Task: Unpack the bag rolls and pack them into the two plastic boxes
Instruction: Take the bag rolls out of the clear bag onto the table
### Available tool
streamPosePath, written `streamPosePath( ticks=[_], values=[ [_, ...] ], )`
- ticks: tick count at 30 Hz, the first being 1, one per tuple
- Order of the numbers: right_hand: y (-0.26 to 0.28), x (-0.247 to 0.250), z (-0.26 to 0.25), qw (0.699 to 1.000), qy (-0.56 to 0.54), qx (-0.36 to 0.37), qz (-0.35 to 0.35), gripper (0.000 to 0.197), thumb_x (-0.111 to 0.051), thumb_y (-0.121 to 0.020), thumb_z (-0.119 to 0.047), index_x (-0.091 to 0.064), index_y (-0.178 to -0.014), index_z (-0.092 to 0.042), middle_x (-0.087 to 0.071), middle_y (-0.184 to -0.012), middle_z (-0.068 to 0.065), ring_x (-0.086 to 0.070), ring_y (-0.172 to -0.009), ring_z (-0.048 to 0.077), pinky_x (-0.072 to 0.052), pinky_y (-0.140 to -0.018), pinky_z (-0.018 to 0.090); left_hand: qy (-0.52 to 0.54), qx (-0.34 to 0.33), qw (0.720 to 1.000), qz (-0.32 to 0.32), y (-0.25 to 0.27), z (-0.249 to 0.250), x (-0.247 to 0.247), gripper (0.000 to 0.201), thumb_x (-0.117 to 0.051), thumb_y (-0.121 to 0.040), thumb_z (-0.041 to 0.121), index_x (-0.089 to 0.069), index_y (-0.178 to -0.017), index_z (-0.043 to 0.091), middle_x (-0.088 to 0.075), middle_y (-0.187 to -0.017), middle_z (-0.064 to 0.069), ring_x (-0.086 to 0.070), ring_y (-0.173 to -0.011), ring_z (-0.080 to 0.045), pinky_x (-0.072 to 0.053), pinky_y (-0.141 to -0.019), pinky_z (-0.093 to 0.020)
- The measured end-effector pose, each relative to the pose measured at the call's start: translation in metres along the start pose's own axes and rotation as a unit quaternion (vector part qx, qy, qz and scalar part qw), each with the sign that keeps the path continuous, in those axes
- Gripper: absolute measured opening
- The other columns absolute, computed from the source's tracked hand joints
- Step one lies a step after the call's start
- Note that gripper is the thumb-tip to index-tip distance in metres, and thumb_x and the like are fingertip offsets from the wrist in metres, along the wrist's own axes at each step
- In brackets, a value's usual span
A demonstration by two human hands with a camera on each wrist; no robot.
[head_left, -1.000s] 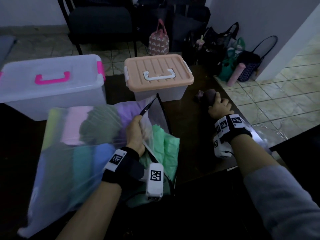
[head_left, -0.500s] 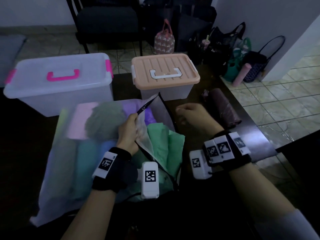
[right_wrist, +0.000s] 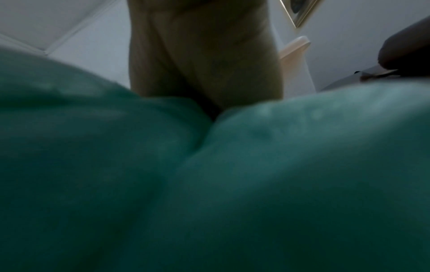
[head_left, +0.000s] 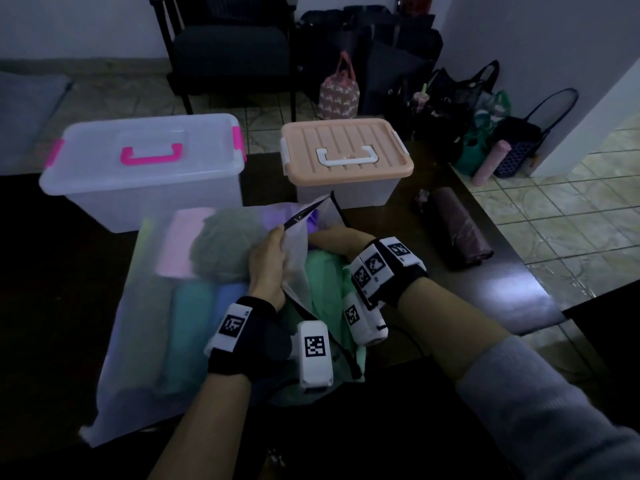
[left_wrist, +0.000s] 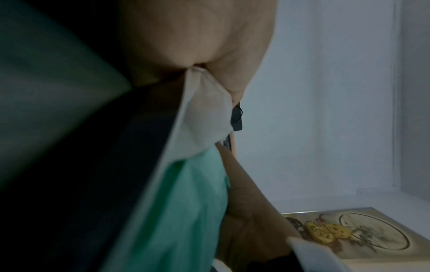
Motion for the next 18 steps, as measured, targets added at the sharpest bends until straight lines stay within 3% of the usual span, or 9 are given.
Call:
streamPosePath(
  ticks=[3, 5, 7, 9, 10, 12, 15, 18],
  values=[
    [0.002, 0.003, 0.000, 0.998, -0.066, -0.001, 0.005, 0.054, -0.066, -0.084, -0.032, -0.053, -0.124, 0.001, -0.060, -0.123, 0.018, -0.059, -0.110, 0.031, -0.046, -0.100, 0.041, 0.005, 0.009, 1.000, -0.020, -0.001, 0.002, -0.002, 0.027, -0.053, -0.091, 0.036, -0.065, -0.082, 0.014, -0.066, -0.095, -0.014, -0.063, -0.092, -0.029, -0.051, -0.088, -0.040],
    [0.004, 0.008, -0.005, 0.995, -0.103, 0.005, 0.011, 0.047, -0.068, -0.083, -0.028, -0.055, -0.116, 0.003, -0.065, -0.109, 0.015, -0.064, -0.094, 0.027, -0.053, -0.086, 0.035, 0.008, 0.009, 1.000, -0.018, -0.001, 0.007, 0.000, 0.028, -0.055, -0.087, 0.042, -0.067, -0.086, 0.016, -0.068, -0.101, -0.015, -0.065, -0.094, -0.031, -0.051, -0.092, -0.044],
    [0.009, 0.015, -0.012, 0.993, -0.119, 0.007, 0.025, 0.033, -0.063, -0.086, -0.025, -0.056, -0.108, -0.001, -0.063, -0.092, 0.012, -0.059, -0.075, 0.021, -0.052, -0.070, 0.028, 0.013, 0.003, 1.000, -0.024, 0.000, 0.013, 0.002, 0.029, -0.054, -0.088, 0.043, -0.067, -0.092, 0.018, -0.068, -0.104, -0.013, -0.065, -0.086, -0.025, -0.052, -0.088, -0.040],
    [0.012, 0.028, -0.015, 0.996, -0.073, 0.000, 0.044, 0.027, -0.060, -0.088, -0.029, -0.058, -0.100, -0.006, -0.062, -0.096, 0.013, -0.060, -0.081, 0.024, -0.051, -0.081, 0.033, 0.026, -0.008, 0.999, -0.041, 0.000, 0.015, 0.001, 0.031, -0.049, -0.093, 0.040, -0.064, -0.101, 0.015, -0.066, -0.108, -0.013, -0.060, -0.078, -0.020, -0.051, -0.078, -0.033],
    [0.015, 0.035, -0.016, 0.998, -0.040, -0.004, 0.046, 0.026, -0.061, -0.087, -0.032, -0.059, -0.098, -0.009, -0.063, -0.100, 0.013, -0.062, -0.088, 0.027, -0.051, -0.088, 0.035, 0.023, -0.013, 0.999, -0.033, -0.001, 0.015, 0.001, 0.029, -0.048, -0.094, 0.038, -0.063, -0.101, 0.014, -0.066, -0.101, -0.008, -0.059, -0.078, -0.019, -0.050, -0.074, -0.032],
    [0.024, 0.049, -0.016, 0.998, 0.002, -0.008, 0.056, 0.030, -0.063, -0.084, -0.036, -0.057, -0.101, -0.012, -0.065, -0.100, 0.011, -0.063, -0.091, 0.027, -0.053, -0.087, 0.036, 0.011, -0.014, 1.000, -0.009, -0.002, 0.014, 0.003, 0.024, -0.050, -0.093, 0.038, -0.064, -0.088, 0.018, -0.065, -0.087, -0.004, -0.061, -0.084, -0.020, -0.051, -0.077, -0.034],
    [0.041, 0.072, -0.009, 0.996, 0.048, -0.005, 0.074, 0.034, -0.062, -0.085, -0.039, -0.054, -0.104, -0.012, -0.065, -0.089, 0.008, -0.062, -0.076, 0.022, -0.053, -0.067, 0.028, 0.007, -0.008, 1.000, -0.027, -0.001, 0.014, 0.001, 0.028, -0.054, -0.085, 0.044, -0.066, -0.095, 0.022, -0.069, -0.102, -0.008, -0.064, -0.099, -0.024, -0.049, -0.095, -0.043],
    [0.061, 0.090, 0.016, 0.996, 0.041, -0.042, 0.069, 0.029, -0.061, -0.085, -0.039, -0.056, -0.093, -0.012, -0.064, -0.072, 0.006, -0.059, -0.058, 0.018, -0.045, -0.049, 0.019, -0.001, -0.002, 1.000, -0.017, -0.001, 0.011, 0.000, 0.026, -0.054, -0.088, 0.042, -0.065, -0.093, 0.019, -0.067, -0.102, -0.007, -0.063, -0.096, -0.023, -0.049, -0.091, -0.039]
  ],
)
Point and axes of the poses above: each hand's wrist, its own y-axis away from the middle knuckle, its own x-axis out of the back of the hand, z = x × y, the point moved 5 cm from there along -y, towards the middle knuckle
